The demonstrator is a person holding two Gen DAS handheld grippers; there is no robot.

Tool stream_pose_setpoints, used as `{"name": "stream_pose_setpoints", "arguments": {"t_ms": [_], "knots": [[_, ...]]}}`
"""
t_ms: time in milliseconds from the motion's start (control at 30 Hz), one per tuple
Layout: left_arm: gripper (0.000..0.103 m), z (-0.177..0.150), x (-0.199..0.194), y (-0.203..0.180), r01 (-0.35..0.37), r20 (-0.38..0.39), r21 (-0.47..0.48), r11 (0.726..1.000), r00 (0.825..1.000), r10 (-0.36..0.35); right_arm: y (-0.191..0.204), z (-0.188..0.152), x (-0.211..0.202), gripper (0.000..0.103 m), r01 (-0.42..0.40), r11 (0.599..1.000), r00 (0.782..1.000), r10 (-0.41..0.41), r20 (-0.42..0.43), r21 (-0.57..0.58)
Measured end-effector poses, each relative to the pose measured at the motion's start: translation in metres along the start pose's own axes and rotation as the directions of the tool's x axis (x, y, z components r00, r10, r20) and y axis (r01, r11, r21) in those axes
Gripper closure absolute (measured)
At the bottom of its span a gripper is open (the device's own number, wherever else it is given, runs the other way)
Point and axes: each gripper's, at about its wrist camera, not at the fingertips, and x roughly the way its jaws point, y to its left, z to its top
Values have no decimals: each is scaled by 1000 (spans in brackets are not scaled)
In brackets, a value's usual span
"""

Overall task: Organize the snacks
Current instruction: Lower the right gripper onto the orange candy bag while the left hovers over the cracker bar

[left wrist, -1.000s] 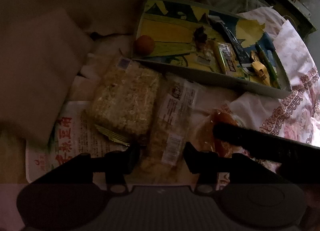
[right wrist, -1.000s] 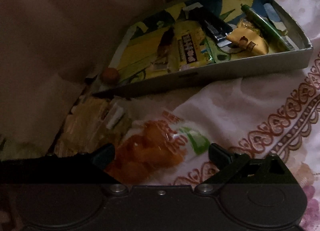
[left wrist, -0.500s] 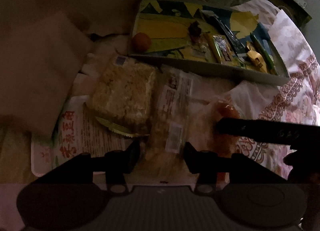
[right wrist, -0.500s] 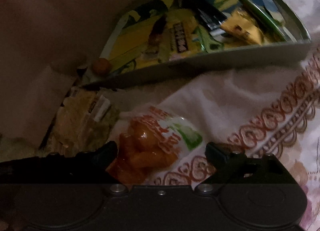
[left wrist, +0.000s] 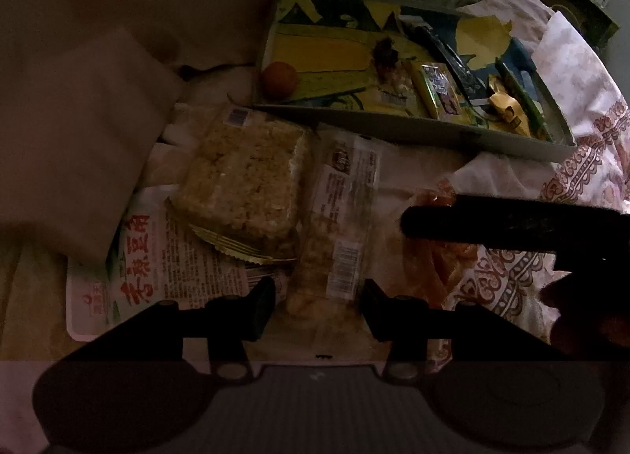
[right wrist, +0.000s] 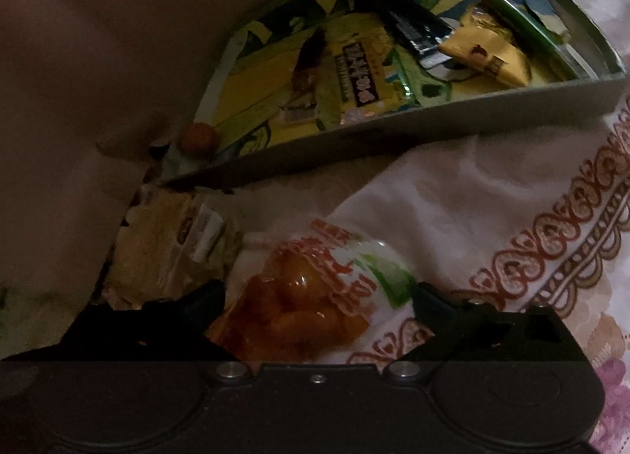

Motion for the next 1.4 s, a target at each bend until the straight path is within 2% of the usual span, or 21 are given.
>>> {"name": "stream_pose_setpoints", "arguments": {"t_ms": [133,233,400,567,733,900,1133,1400], "knots": [[51,0,0,1,4,3,-2,1000,1000,-4,9,-2,4,1,45,997,999,-44,6,-69],[51,-1,0,1,8,7,-1,1000,1000,-8,4,-2,0,10,44,995,999,-44,2,-90],[51,-2,0,1,9,9,1,1000,1000,-9,-15,-4,-13,18,27,995,999,-30,-25,-100],[51,-3,-1,-1,3,9,10,1000,1000,-3,-30,-4,-30,18,-38,997,997,32,-71,-73],[51,-2,-1,-2,8,9,2,1000,1000,-8,-30,-9,-37,18,-49,996,997,44,-65,-79],[51,1,0,1,26,14,-18,999,1000,-26,-34,-12,-40,18,-58,998,996,55,-74,-37],[51,7,5,-2,29,28,-17,999,999,-29,-25,-22,-52,17,-16,996,998,11,-61,-89],[51,12,12,-9,37,50,-8,999,998,-37,-19,-30,-45,17,-1,993,996,-10,-93,-121]]}}
